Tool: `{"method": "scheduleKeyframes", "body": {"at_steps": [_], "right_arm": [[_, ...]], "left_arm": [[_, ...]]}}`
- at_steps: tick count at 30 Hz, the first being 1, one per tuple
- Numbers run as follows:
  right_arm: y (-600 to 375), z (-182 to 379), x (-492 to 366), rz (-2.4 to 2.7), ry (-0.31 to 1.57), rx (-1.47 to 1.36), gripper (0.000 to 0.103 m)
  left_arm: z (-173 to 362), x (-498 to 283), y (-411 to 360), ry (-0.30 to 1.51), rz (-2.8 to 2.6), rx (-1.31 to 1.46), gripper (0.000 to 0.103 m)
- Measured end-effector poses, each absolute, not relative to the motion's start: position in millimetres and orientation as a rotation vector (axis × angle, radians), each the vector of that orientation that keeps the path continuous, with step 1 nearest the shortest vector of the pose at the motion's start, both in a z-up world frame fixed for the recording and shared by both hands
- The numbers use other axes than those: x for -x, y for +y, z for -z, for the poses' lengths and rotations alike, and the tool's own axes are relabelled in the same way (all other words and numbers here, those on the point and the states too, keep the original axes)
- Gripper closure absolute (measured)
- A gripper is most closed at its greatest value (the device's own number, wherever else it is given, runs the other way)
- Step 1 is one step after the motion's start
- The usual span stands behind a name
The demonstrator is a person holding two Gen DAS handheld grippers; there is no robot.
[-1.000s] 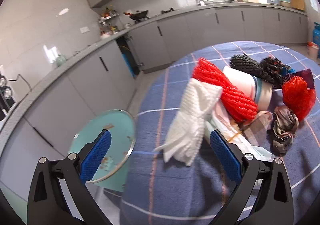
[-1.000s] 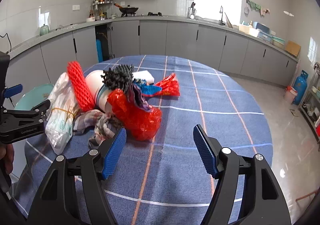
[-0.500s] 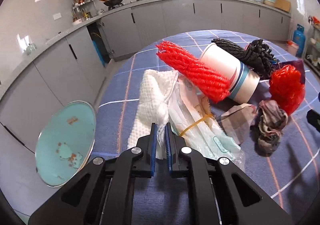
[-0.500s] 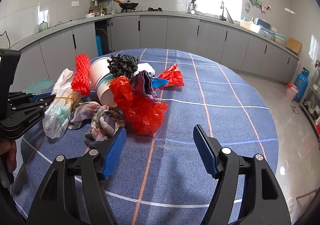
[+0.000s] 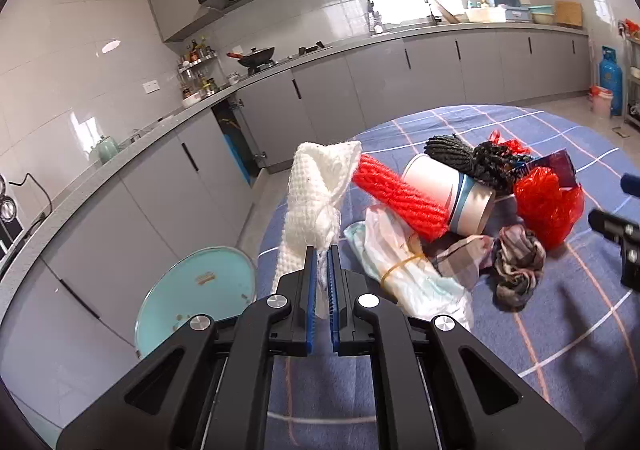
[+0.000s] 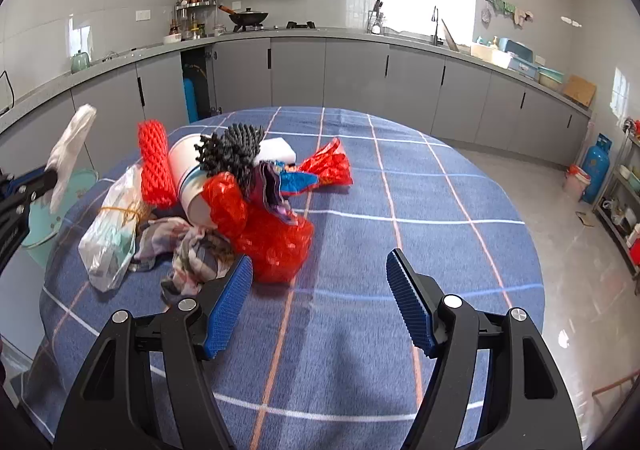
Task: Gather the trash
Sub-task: 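Carry the white cloth toward the bin while the right tool grasps the rubber-banded plastic bag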
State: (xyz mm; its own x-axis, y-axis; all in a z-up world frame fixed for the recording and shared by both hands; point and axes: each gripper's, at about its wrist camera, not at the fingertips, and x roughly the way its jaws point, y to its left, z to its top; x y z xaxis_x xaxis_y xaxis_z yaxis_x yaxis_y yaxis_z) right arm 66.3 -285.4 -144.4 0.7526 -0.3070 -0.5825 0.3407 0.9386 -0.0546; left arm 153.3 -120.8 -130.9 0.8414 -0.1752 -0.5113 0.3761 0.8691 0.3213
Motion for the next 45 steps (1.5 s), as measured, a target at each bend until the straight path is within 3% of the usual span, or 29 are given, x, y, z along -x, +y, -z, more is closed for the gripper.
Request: {"method": "scheduleKeyframes", "body": {"at_steps": [18, 22, 28, 43, 45], "right_arm": [[-277.6, 118.7, -98.2, 0.302, 0.572, -0.049, 0.035], [-281.5, 116.4, -104.3, 0.311, 0.574, -0.052, 0.042], [-253.7, 105.1, -96.3, 0.233, 0.515, -0.015, 0.043], [-162.6, 149.2, -148.5, -0.039, 0.721, 0.005, 0.043], [-159.1, 156.4, -153.3, -0.044, 0.76, 0.009, 0.047]], "left_arm": [[131.3, -163.8, -95.9, 0.506, 0.232, -0.398, 0.097], [134.6, -167.3, -92.8, 0.525, 0.226, -0.39, 0.097], [130.7, -165.2, -85.4, 0.515, 0.197, -0.383, 0.097], [145.6, -166.3, -41.0, 0.582, 0.08, -0.358, 0.097], [147.0, -166.9, -39.3, 0.588, 0.079, -0.351, 0.097]]}}
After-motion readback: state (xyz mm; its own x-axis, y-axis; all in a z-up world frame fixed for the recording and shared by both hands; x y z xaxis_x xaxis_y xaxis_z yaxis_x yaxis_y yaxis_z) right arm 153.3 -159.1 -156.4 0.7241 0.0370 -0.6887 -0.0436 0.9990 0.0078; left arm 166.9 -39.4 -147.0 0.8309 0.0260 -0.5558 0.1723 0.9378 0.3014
